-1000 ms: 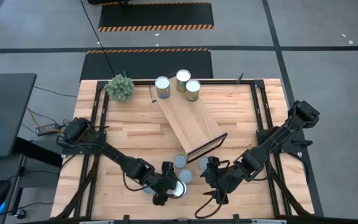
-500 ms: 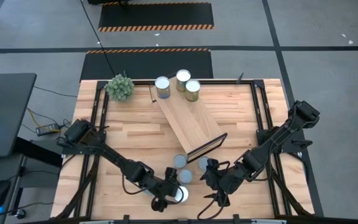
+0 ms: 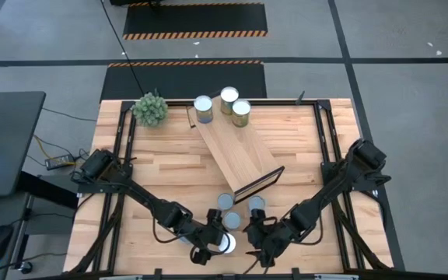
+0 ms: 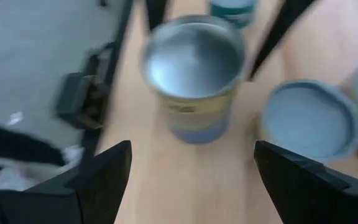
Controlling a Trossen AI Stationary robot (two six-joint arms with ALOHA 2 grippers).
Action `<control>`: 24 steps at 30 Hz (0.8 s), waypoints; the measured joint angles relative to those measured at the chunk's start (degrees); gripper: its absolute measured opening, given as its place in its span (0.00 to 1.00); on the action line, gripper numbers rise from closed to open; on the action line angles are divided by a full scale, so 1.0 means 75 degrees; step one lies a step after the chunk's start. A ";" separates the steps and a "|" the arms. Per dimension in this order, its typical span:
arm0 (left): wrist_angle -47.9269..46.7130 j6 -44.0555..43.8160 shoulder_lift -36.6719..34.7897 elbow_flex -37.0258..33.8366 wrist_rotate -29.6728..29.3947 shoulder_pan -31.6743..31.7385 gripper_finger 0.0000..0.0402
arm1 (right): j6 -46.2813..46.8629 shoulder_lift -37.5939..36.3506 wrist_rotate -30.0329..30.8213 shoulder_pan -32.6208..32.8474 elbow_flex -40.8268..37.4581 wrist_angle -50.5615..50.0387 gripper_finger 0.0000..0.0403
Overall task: Pick and place cans onto a shelf
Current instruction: Put the green-purple can on the shelf
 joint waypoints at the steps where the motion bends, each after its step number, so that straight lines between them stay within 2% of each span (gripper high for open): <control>1: 0.0000 -0.0048 0.0000 0.0000 -0.0004 -0.0010 0.92 | 0.0091 0.0109 0.0230 -0.0006 0.0087 -0.0119 0.86; 6: -0.0003 -0.0106 0.0000 0.0000 -0.0012 -0.0047 0.92 | -0.0018 0.0650 0.0940 -0.0141 0.0564 -0.0293 0.86; 12: 0.0009 -0.0116 0.0000 0.0000 -0.0097 -0.0050 0.92 | 0.0022 0.1038 0.0961 -0.0389 0.0819 -0.0328 0.86; 20: -0.0029 -0.0086 0.0000 0.0000 -0.0094 -0.0050 0.92 | -0.0118 0.0927 0.0963 -0.0578 0.0834 -0.0355 0.86; 24: -0.0122 -0.0068 0.0000 0.0000 -0.0094 -0.0048 0.90 | -0.0188 0.0805 0.0712 -0.0567 0.0834 -0.0674 0.86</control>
